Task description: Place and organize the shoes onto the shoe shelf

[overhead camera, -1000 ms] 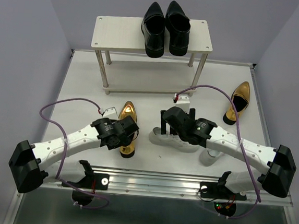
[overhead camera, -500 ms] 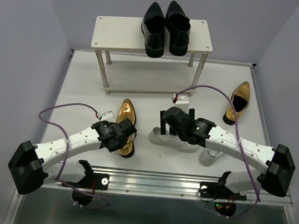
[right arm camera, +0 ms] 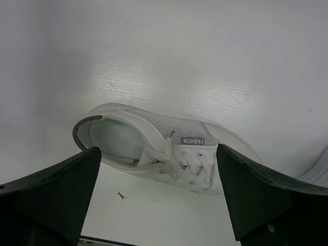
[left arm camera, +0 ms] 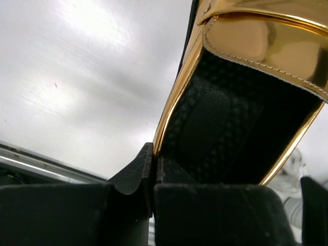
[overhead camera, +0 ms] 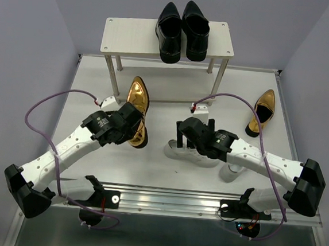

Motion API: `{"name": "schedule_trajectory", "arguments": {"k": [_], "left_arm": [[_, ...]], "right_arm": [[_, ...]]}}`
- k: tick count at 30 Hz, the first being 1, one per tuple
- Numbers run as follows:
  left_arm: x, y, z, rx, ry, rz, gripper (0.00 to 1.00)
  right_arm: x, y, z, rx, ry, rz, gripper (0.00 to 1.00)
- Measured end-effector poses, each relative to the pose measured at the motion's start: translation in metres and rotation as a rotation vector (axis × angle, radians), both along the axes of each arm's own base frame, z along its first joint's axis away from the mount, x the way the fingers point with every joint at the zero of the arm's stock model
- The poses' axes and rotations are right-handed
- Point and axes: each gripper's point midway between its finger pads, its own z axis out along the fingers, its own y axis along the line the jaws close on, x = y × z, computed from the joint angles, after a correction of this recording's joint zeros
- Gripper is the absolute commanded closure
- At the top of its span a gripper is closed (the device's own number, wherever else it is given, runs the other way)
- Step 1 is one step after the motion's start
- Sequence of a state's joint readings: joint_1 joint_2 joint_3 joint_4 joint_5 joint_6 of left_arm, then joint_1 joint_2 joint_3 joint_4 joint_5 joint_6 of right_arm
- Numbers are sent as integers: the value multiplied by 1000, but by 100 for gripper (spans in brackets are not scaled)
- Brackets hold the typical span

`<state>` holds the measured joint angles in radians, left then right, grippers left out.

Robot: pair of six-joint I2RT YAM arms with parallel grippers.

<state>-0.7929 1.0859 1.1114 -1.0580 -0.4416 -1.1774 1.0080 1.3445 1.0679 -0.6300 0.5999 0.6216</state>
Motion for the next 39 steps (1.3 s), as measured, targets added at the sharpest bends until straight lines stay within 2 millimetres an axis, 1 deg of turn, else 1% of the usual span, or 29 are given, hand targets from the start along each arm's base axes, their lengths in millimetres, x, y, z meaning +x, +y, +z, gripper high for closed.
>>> {"name": "schedule_trajectory", "arguments": {"k": [2, 4, 5, 6, 8, 14, 16, 21, 25, 26, 29, 32, 39], "left_arm": [[15, 11, 11, 24, -24, 27, 100], [28, 21, 16, 65, -33, 43, 100], [37, 28, 18, 104, -30, 46, 100], [41, 30, 17, 123, -26, 43, 100], [55, 37, 16, 181, -10, 39, 100], [103, 43, 9, 291, 26, -19, 100], [124, 42, 7, 319, 32, -34, 100], [162, 47, 4, 353, 16, -46, 100], [179, 59, 2, 369, 12, -37, 100], [180, 60, 2, 372, 12, -38, 100], [194, 65, 1, 380, 1, -29, 100], [203, 67, -2, 385, -10, -27, 100], [216, 64, -5, 381, -28, -18, 100]], "right_arm": [[0, 0, 2, 2, -5, -2, 0], [0, -1, 3, 6, -8, -3, 0], [0, -1, 4, 8, -10, -3, 0], [0, -1, 5, 11, -12, -3, 0], [0, -2, 8, 17, -17, -4, 0], [0, -3, 13, 29, -28, -5, 0], [0, -3, 14, 30, -29, -6, 0], [-1, -5, 13, 23, -24, -6, 0], [-2, -6, 12, 16, -20, -5, 0], [-2, -6, 12, 16, -20, -5, 0], [-2, -6, 11, 13, -20, -4, 0], [-2, -7, 11, 10, -19, -3, 0], [-2, -6, 9, 4, -14, -3, 0]]}}
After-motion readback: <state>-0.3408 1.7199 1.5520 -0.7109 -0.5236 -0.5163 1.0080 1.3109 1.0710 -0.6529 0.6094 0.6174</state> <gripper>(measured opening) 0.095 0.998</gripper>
